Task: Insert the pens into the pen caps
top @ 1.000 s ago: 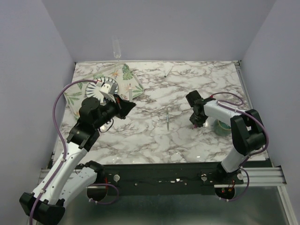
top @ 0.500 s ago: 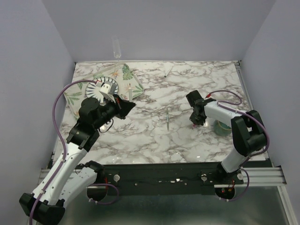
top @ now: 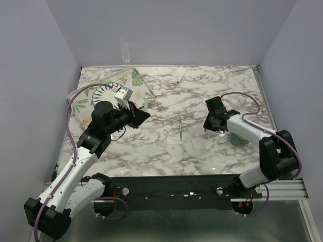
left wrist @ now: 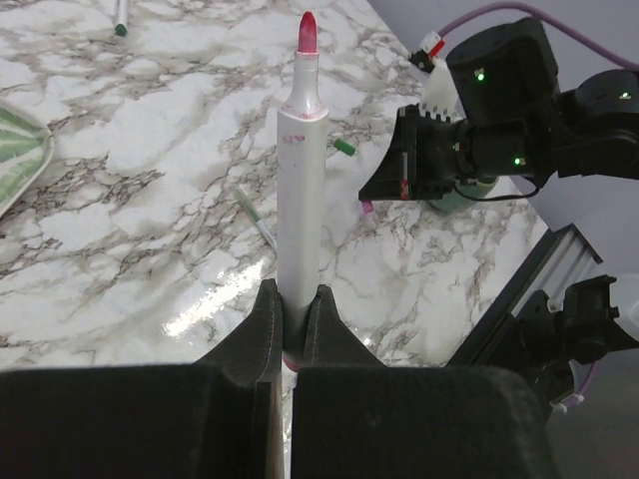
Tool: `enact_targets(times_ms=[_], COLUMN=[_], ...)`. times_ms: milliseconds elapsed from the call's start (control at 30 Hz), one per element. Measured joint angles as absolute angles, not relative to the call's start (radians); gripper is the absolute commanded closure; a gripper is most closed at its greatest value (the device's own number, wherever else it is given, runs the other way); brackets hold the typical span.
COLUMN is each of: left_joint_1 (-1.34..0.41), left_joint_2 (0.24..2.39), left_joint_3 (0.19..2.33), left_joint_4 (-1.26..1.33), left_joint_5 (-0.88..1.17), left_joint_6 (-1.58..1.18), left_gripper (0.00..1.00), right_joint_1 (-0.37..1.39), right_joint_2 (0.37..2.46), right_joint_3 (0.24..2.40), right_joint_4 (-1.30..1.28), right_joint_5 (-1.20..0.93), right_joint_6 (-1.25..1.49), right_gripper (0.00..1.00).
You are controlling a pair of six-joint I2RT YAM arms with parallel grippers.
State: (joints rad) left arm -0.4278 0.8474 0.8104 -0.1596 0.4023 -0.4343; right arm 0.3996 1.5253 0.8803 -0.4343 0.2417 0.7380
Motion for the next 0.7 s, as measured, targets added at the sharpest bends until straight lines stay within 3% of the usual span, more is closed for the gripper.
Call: enact_targets(times_ms=[267,500,700], left_joint_1=[-0.502,-0.571,-0.575], left_joint_2=[0.932,0.933,0.924], left_joint_3=[0.811,0.811,0.809], left_joint_4=[-0.158,-0.128,-0.082], left_joint_5=[0.514,0.598,0.694], left_joint_6=[-0.430,-0.424,-0.431], left_gripper=[1.00,1.00,1.00], right_joint_1=[0.401,0.479,0.588], right_joint_2=[1.334,1.168,1.145], right_joint_3=[0.971,1.122,1.115], right_joint_4=[-0.386,-0.174,0.045], right_joint_5=[0.025,-0.230,-0.379], right_joint_6=[0.638,0.635,0.646], right_gripper=[0.99,0.99,0.99])
